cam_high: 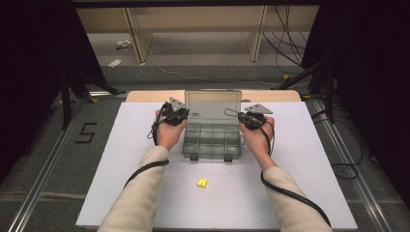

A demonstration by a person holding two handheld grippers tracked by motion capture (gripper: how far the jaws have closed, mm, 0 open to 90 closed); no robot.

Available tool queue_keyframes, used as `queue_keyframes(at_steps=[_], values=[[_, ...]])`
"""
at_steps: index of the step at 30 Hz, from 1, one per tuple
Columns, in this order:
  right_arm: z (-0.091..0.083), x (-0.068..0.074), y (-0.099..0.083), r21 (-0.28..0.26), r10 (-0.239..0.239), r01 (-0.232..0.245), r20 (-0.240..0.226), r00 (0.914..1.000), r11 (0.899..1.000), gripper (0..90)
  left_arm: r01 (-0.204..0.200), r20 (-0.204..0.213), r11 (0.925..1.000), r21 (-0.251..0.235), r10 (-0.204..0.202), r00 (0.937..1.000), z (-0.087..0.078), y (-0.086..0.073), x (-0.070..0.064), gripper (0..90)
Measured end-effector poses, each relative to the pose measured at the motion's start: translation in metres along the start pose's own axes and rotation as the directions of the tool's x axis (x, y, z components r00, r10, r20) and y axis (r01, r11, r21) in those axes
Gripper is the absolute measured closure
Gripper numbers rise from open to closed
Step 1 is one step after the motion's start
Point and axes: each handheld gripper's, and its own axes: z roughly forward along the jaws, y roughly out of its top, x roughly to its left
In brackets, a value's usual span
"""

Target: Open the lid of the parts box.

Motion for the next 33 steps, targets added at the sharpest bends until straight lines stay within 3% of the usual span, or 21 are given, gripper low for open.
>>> queue_keyframes(at_steps=[33], values=[[0.0058,-0.0016,-0.0051,0.035,0.019,-0.019,-0.004,0.9998,0.999,83.1,0.011,0.008,0.9991,0.041,-0.011,0.9999,0.0079,-0.0064,-0.0001,81.5]])
